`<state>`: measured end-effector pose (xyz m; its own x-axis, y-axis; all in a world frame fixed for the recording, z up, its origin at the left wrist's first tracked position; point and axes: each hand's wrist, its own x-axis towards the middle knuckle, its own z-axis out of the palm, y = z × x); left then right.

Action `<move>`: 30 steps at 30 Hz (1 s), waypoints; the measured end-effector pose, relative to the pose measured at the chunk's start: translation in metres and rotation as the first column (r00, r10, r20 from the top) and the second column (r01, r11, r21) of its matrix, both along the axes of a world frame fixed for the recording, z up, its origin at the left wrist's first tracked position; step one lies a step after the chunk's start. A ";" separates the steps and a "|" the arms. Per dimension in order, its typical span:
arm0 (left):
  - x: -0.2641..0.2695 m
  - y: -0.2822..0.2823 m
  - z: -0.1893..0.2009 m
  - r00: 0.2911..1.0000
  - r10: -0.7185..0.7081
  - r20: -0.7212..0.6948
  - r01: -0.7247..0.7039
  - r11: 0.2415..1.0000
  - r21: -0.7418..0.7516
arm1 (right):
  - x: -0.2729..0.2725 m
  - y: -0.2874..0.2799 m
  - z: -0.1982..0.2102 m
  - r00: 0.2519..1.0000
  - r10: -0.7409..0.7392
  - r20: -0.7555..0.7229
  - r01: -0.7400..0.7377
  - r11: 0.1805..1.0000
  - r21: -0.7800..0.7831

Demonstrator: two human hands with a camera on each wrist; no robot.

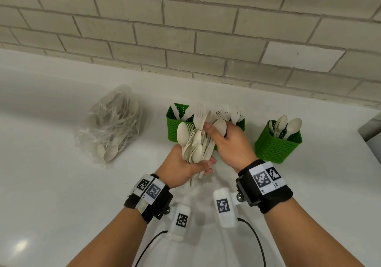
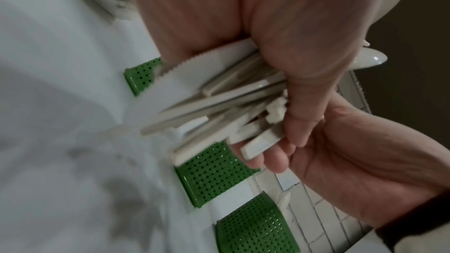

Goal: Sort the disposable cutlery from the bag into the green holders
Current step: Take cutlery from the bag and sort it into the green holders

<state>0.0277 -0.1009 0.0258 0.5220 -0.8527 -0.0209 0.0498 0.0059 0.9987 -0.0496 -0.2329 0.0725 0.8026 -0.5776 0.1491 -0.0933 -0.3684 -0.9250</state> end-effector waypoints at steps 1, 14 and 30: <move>0.000 0.000 0.001 1.000 -0.005 -0.019 0.005 1.000 -0.009 | 0.000 0.000 0.001 1.000 -0.001 0.012 0.002 1.000 -0.009; 0.000 0.000 0.001 0.983 0.106 -0.151 -0.128 0.981 -0.143 | 0.006 -0.011 -0.008 0.993 -0.114 0.039 0.111 0.991 0.078; -0.009 -0.007 -0.002 0.974 0.057 0.218 -0.062 0.998 0.017 | 0.017 -0.011 -0.015 0.978 -0.208 0.008 0.207 0.970 -0.126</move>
<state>0.0189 -0.1081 0.0236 0.5663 -0.8204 0.0789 -0.1677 -0.0210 0.9856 -0.0331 -0.2442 0.0575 0.6679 -0.7087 0.2274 -0.1843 -0.4535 -0.8720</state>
